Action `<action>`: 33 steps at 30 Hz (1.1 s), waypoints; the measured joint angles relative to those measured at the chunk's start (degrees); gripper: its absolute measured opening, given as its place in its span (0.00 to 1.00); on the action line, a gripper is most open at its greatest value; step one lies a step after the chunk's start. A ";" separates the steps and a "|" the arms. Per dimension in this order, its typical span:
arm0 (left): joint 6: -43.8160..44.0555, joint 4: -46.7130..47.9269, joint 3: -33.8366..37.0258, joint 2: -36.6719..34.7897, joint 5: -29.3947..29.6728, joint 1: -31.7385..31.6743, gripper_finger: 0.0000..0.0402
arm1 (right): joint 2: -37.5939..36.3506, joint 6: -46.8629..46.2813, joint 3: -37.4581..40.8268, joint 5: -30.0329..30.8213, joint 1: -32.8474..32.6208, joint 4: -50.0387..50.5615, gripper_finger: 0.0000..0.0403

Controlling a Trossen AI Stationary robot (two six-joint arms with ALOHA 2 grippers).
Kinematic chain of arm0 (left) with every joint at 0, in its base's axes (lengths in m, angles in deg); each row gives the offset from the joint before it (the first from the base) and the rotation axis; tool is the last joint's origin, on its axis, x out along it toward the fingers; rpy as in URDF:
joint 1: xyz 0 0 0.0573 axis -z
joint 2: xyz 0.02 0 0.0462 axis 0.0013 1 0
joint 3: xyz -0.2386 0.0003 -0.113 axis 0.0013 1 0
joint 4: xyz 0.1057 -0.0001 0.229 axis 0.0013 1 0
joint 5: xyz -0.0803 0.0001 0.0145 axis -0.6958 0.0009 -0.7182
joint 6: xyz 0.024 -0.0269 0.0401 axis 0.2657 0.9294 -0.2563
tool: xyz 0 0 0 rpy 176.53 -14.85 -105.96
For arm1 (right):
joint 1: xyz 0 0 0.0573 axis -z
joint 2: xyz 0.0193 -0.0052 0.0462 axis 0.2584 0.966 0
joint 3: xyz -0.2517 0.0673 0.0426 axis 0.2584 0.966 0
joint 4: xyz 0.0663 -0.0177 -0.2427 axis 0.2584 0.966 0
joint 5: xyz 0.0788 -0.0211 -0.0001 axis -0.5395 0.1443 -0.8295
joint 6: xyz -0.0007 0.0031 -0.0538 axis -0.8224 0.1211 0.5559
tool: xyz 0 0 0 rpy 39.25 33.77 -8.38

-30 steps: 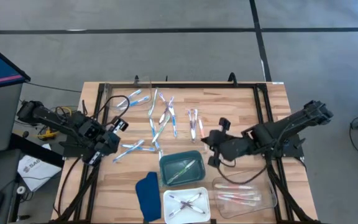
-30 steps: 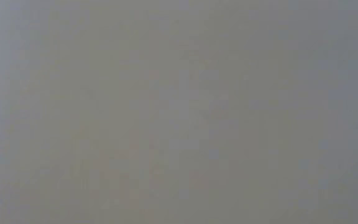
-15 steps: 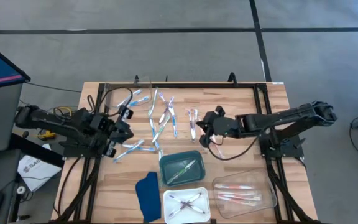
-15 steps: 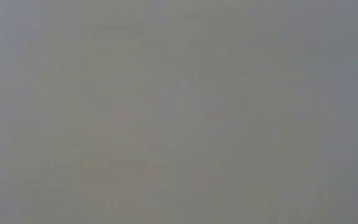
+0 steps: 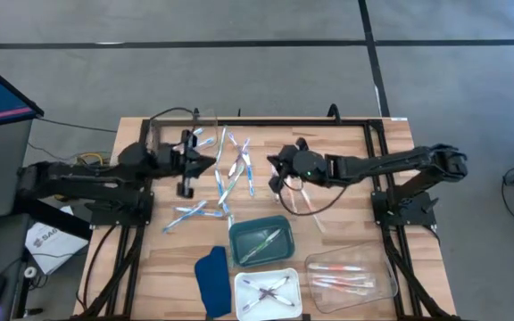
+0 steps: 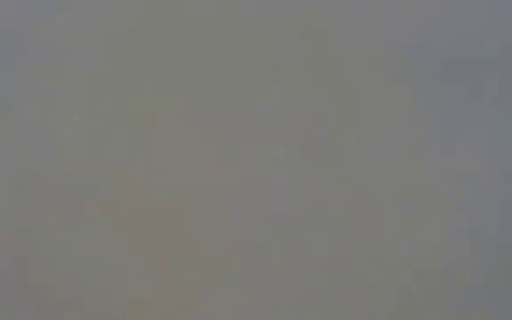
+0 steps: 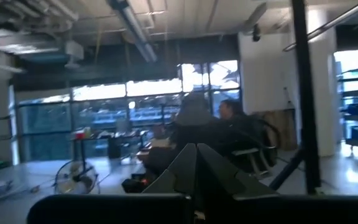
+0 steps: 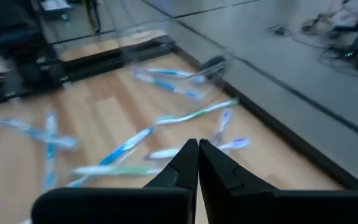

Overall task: Pick & Place Toothbrushes
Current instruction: Put the purple toothbrush into the white bin

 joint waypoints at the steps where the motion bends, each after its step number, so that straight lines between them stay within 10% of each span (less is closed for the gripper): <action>1: 0.67 0.15 -0.41 0.97 -0.04 -1.21 0.02 | 0.52 0.72 0.00 -0.59 1.04 -0.64 0.01; 9: 5.70 10.93 -9.75 5.90 -12.07 -4.65 0.02 | 5.55 -7.39 -5.43 -15.85 11.34 3.47 0.01; 18: 5.50 19.94 -12.07 1.94 -12.25 -5.78 0.02 | 15.14 -9.60 -12.10 -24.92 15.84 8.49 0.10; 33: 0.15 25.17 -11.87 -2.89 -11.99 -10.38 0.02 | 35.70 -1.97 -39.58 -25.32 15.60 32.06 0.27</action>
